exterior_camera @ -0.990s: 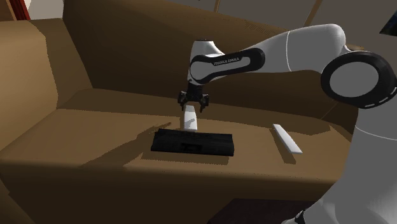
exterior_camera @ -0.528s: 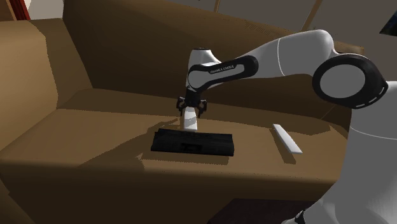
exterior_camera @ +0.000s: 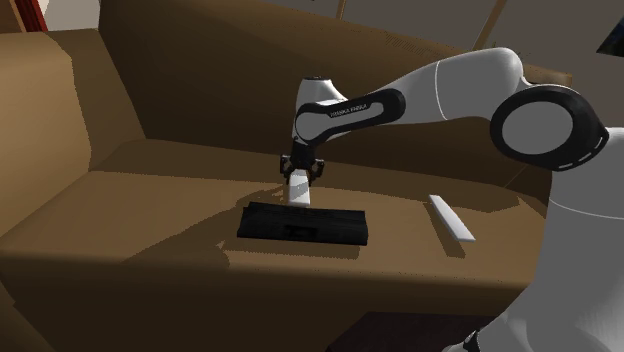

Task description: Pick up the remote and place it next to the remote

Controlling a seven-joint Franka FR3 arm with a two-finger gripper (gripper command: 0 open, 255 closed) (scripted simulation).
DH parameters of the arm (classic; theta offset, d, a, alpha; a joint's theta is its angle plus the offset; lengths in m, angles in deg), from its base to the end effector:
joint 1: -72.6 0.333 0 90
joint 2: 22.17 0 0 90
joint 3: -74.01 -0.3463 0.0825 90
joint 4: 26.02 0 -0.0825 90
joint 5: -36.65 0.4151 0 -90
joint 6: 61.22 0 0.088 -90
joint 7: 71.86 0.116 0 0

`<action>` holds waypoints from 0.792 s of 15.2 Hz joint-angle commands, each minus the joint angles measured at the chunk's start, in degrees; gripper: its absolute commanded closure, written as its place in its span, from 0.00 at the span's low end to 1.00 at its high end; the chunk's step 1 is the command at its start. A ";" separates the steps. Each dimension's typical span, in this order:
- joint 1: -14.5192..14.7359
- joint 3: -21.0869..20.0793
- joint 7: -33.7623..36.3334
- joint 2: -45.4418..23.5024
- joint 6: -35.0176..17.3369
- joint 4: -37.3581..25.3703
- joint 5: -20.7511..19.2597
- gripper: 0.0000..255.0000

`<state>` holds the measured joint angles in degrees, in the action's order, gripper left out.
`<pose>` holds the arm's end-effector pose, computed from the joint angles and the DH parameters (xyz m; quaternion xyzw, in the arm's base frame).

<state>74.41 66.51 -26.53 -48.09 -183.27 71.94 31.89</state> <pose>0.6933 0.1003 0.3290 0.9558 -0.2935 -0.0093 0.0118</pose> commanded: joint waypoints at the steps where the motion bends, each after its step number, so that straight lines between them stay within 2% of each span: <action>1: 0.00 0.00 0.00 -0.03 0.00 0.02 0.00 1.00; 9: 0.00 0.00 0.00 -0.03 -0.01 0.02 0.00 1.00; 12: -0.05 -0.09 -0.14 1.03 1.85 -0.79 0.19 1.00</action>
<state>74.37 66.45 -26.60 -47.40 -182.10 71.50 32.01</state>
